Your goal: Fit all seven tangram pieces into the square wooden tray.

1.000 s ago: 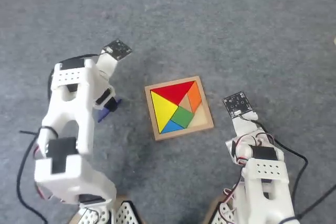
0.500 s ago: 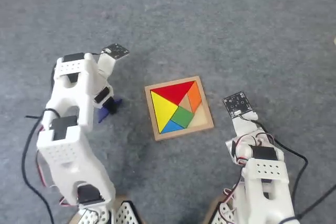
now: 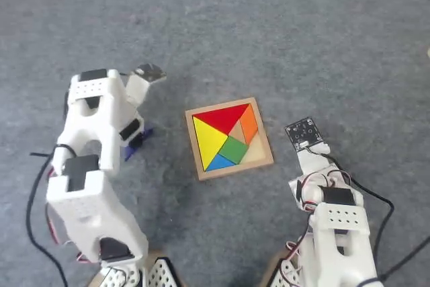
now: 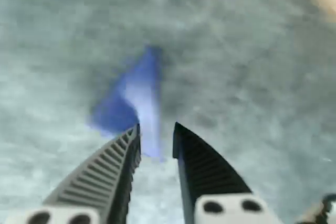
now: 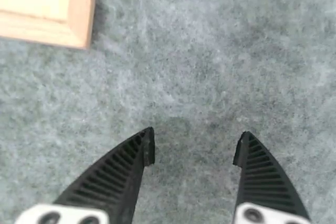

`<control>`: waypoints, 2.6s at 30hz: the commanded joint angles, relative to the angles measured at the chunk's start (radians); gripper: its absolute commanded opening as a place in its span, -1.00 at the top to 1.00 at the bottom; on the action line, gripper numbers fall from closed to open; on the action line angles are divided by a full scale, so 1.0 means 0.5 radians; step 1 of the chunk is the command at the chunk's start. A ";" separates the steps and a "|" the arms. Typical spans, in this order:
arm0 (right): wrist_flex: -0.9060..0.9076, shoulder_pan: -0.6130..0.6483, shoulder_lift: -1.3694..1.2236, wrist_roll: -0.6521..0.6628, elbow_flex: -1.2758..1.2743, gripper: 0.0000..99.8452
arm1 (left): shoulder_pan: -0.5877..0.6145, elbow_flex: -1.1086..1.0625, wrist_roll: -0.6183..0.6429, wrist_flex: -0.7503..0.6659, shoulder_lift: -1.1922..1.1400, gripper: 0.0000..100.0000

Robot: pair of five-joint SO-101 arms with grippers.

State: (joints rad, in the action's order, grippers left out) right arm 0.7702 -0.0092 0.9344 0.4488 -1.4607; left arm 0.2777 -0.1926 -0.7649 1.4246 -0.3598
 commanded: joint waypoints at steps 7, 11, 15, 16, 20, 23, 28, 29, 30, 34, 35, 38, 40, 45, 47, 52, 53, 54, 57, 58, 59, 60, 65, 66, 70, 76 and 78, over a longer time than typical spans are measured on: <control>-0.020 0.005 0.054 -0.003 0.021 0.49 | 0.012 -0.219 0.144 -0.279 0.433 0.64; -0.020 0.005 0.054 -0.003 0.021 0.49 | 0.104 -0.124 0.138 -0.295 0.393 0.58; -0.020 0.005 0.054 -0.003 0.021 0.49 | 0.126 -0.072 0.061 -0.298 0.242 0.57; -0.020 0.005 0.054 -0.003 0.021 0.49 | 0.126 -0.066 0.055 -0.313 0.196 0.57; -0.017 0.005 0.054 -0.003 0.021 0.49 | 0.141 -0.011 0.064 -0.509 0.009 0.56; -0.017 0.005 0.054 -0.003 0.021 0.49 | 0.153 0.087 0.058 -0.463 -0.135 0.56; -0.023 0.005 0.054 -0.003 0.021 0.49 | 0.144 0.219 0.003 -0.193 -0.258 0.60; -0.023 0.005 0.054 -0.003 0.021 0.49 | 0.132 0.219 -0.006 -0.163 -0.270 0.63; -0.026 0.005 0.054 -0.003 0.021 0.49 | 0.120 0.216 -0.006 -0.147 -0.279 0.67; -0.026 0.005 0.054 -0.003 0.021 0.49 | 0.080 0.158 0.034 -0.135 -0.252 0.76; -0.026 0.005 0.054 -0.003 0.021 0.49 | 0.071 0.137 0.037 -0.138 -0.233 0.77; -0.026 0.005 0.054 -0.003 0.021 0.49 | 0.025 0.041 0.049 -0.141 -0.132 0.81; -0.026 0.005 0.054 -0.003 0.021 0.49 | -0.006 -0.044 0.052 -0.141 -0.018 0.82; -0.026 0.005 0.054 -0.003 0.021 0.49 | -0.126 -0.342 0.052 -0.141 0.307 0.82; -0.026 0.005 0.054 -0.003 0.021 0.49 | -0.178 -0.459 0.052 -0.141 0.414 0.82; -0.023 0.005 0.054 -0.003 0.021 0.49 | -0.249 -0.634 0.052 -0.144 0.574 0.82; -0.023 0.005 0.054 -0.003 0.021 0.49 | -0.249 -0.646 0.052 -0.144 0.592 0.82; -0.023 0.005 0.054 -0.003 0.021 0.49 | -0.249 -0.652 0.052 -0.141 0.608 0.82; -0.023 0.005 0.054 -0.003 0.021 0.49 | -0.249 -0.671 0.052 -0.117 0.647 0.82; -0.023 0.005 0.054 -0.003 0.021 0.49 | -0.252 -0.692 0.052 -0.117 0.663 0.82; -0.023 0.005 0.054 -0.003 0.021 0.49 | -0.267 -0.723 0.052 -0.114 0.684 0.82; -0.023 0.005 0.054 -0.003 0.021 0.49 | -0.292 -0.769 0.052 -0.114 0.715 0.82; -0.026 0.005 0.054 -0.003 0.021 0.49 | -0.460 -1.048 0.089 -0.126 0.954 0.82; -0.026 0.005 0.054 -0.003 0.021 0.49 | -0.497 -1.094 0.126 -0.126 1.007 0.82; -0.026 0.005 0.054 -0.003 0.021 0.49 | -0.620 -1.238 0.184 -0.120 1.181 0.81; -0.023 0.005 0.054 -0.003 0.021 0.49 | -0.733 -1.382 0.285 -0.114 1.304 0.81; -0.023 0.005 0.054 -0.003 0.021 0.49 | -0.779 -1.425 0.316 -0.114 1.344 0.81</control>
State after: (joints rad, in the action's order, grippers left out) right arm 0.7702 -0.0092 0.9344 0.4488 -1.4607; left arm -0.0690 -0.8769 -0.6452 1.3510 0.2509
